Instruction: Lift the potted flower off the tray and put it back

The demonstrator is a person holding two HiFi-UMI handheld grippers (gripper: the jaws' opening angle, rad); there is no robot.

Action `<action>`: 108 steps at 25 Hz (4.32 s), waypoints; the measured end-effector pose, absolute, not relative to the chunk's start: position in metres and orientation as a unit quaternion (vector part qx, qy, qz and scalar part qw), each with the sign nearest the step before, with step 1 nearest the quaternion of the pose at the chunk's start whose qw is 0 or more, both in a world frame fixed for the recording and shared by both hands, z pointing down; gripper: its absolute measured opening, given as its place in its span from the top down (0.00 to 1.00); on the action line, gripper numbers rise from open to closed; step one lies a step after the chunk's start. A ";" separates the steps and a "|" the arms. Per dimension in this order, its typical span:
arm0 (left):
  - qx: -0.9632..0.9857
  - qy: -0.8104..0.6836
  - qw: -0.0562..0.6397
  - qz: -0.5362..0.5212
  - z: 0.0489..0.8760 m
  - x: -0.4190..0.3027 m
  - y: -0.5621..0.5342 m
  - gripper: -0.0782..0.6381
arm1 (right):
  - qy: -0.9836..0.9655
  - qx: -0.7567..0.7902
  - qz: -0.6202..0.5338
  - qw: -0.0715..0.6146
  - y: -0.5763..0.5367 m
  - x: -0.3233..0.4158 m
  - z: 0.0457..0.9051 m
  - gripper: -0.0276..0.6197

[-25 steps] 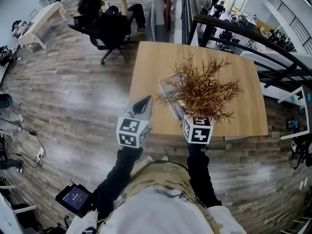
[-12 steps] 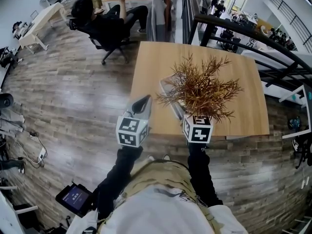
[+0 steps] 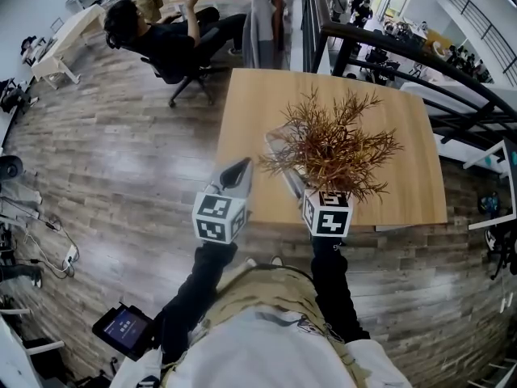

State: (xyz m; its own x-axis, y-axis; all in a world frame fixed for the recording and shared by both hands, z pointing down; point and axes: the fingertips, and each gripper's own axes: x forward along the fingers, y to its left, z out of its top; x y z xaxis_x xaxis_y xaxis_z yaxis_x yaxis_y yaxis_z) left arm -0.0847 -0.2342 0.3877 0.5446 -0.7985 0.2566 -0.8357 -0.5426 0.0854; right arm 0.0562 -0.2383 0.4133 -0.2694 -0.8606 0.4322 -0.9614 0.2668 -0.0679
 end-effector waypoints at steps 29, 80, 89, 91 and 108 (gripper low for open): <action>0.860 -0.479 0.134 0.117 0.423 -0.061 -0.245 0.89 | -0.785 0.567 0.183 0.170 -0.253 0.079 0.450 0.22; 0.831 -0.484 0.172 0.211 0.637 -0.076 -0.315 0.89 | -0.776 0.549 0.205 0.233 -0.341 0.092 0.759 0.21; 0.826 -0.486 0.190 0.213 0.642 -0.079 -0.312 0.89 | -0.779 0.548 0.197 0.233 -0.345 0.094 0.760 0.21; 0.824 -0.489 0.192 0.211 0.643 -0.079 -0.306 0.89 | -0.779 0.547 0.204 0.229 -0.344 0.095 0.761 0.21; 0.819 -0.499 0.207 0.194 0.560 -0.092 -0.250 0.89 | -0.788 0.516 0.237 0.238 -0.266 0.068 0.690 0.25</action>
